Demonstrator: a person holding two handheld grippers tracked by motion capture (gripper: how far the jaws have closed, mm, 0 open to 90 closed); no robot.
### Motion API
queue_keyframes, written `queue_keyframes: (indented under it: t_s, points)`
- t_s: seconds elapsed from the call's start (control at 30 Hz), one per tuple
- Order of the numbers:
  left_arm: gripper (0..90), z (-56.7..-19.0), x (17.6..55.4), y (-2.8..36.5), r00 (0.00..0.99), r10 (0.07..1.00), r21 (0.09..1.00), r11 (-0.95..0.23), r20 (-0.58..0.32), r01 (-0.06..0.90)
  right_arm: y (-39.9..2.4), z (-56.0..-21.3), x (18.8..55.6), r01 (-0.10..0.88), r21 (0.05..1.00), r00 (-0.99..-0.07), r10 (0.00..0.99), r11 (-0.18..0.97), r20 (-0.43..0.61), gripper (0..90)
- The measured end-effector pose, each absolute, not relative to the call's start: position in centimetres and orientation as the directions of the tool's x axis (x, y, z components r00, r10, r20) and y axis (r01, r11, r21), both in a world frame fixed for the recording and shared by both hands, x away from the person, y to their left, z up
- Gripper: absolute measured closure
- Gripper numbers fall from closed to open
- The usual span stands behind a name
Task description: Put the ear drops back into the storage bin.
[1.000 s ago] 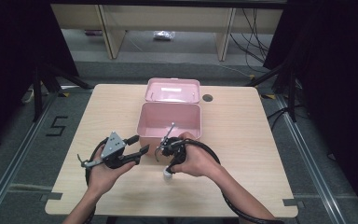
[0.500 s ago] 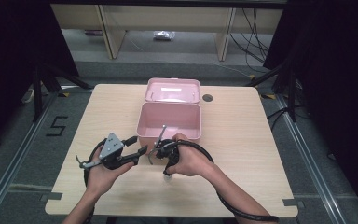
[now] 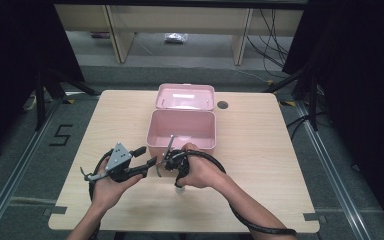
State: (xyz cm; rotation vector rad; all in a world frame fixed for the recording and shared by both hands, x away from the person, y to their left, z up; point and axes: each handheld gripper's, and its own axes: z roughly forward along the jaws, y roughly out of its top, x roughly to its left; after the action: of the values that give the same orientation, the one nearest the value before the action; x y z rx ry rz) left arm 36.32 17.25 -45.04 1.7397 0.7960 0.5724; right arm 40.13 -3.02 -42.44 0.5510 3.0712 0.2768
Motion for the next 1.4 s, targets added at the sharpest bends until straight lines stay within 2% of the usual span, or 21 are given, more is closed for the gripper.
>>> queue_keyframes:
  t_s: [0.73,1.4]
  points:
    - [44.9,-45.27,36.35,17.23,0.66,0.751,0.952,-0.194,-0.01,0.236,-2.69,-42.67,40.01,0.338,0.161,-0.94,0.342,0.927,-0.001,70.7]
    - [45.2,-45.41,36.36,17.08,0.668,0.744,0.955,-0.188,-0.013,0.228,-2.67,-42.51,40.12,0.337,0.152,-0.941,0.339,0.929,0.012,71.2]
